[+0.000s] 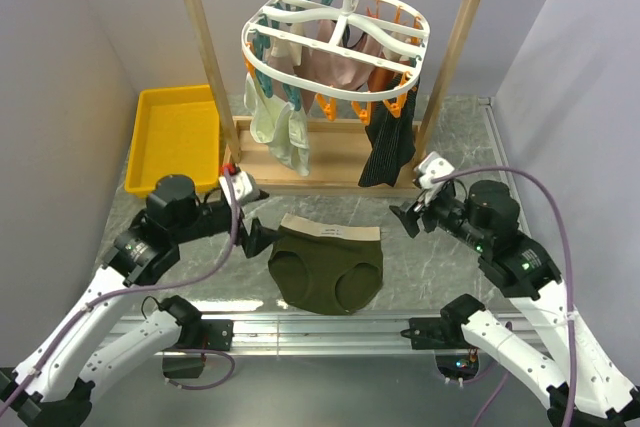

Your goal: Clip the underwear to the hanger

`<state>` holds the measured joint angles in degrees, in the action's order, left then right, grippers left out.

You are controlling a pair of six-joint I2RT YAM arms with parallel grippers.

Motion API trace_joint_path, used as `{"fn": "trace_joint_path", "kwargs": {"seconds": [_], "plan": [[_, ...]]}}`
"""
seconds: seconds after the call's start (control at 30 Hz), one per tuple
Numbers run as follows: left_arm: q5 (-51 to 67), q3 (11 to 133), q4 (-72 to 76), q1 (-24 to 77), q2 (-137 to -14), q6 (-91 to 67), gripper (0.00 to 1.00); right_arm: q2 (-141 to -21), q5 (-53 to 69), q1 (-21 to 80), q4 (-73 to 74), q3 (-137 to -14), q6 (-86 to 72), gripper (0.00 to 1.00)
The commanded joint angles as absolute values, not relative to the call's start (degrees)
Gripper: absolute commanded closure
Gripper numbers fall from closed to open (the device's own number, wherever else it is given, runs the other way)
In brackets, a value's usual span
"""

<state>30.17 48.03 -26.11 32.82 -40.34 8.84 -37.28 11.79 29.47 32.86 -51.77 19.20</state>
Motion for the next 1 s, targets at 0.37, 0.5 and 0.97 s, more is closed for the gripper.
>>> {"fn": "trace_joint_path", "kwargs": {"seconds": [0.37,0.5,0.97], "plan": [[28.9,67.9,-13.5,32.9,-48.4,-10.2,0.09,-35.7,14.5,29.3,24.2,-58.9,0.1,0.21],[28.8,71.4,-10.8,32.9,-52.4,-15.8,0.16,-38.0,18.5,29.4,19.3,-60.8,-3.8,0.29],[2.8,85.8,-9.3,46.2,-64.1,-25.6,0.23,-49.2,7.0,40.2,13.0,-70.6,-0.6,0.48]]}}
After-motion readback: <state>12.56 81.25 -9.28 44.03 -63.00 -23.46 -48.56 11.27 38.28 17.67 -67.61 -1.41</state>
